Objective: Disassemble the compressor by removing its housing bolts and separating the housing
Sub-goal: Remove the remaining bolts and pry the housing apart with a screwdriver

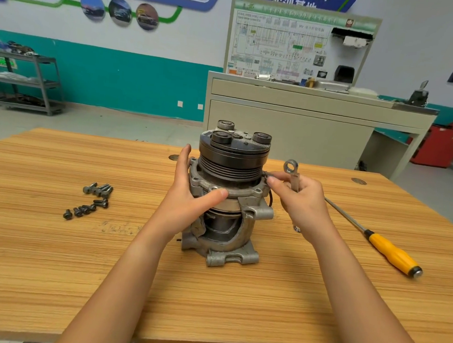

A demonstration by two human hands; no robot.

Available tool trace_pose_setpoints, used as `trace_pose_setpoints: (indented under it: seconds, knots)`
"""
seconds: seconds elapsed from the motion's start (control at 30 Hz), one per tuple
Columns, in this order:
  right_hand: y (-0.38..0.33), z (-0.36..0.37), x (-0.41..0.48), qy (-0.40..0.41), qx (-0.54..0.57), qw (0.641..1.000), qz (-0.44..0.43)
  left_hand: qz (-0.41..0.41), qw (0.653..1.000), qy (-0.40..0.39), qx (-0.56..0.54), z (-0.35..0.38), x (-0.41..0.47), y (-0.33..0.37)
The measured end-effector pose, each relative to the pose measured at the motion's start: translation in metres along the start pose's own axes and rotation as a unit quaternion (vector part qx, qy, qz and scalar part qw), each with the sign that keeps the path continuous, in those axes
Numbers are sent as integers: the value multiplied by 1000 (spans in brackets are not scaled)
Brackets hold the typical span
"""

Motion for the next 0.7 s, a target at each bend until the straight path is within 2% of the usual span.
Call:
trace_pose_setpoints:
  seconds: [0.13, 0.3, 0.47, 0.6, 0.7]
  knots:
    - [-2, 6, -4, -19, 36, 999, -10, 0, 1000, -6, -4, 1, 1, -1]
    - [-1, -2, -4, 50, 17, 998, -13, -3, 1000, -6, 1, 1, 0, -1]
    - [10, 5, -2, 5, 116, 992, 50, -5, 1000, -10, 8, 2, 0, 0]
    - [5, -1, -2, 52, 27, 998, 9, 3, 1000, -11, 6, 2, 0, 1]
    - [2, -1, -1, 53, 16, 998, -3, 8, 1000, -11, 4, 3, 0, 2]
Point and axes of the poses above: each hand's wrist, its own x-axis towards the middle knuckle, its own z-axis out of the palm, y = z × x, the point moved 10 cm from there along x, towards the middle knuckle, and after that the axes turned 4 degrees about y, right-handed, at the moved point
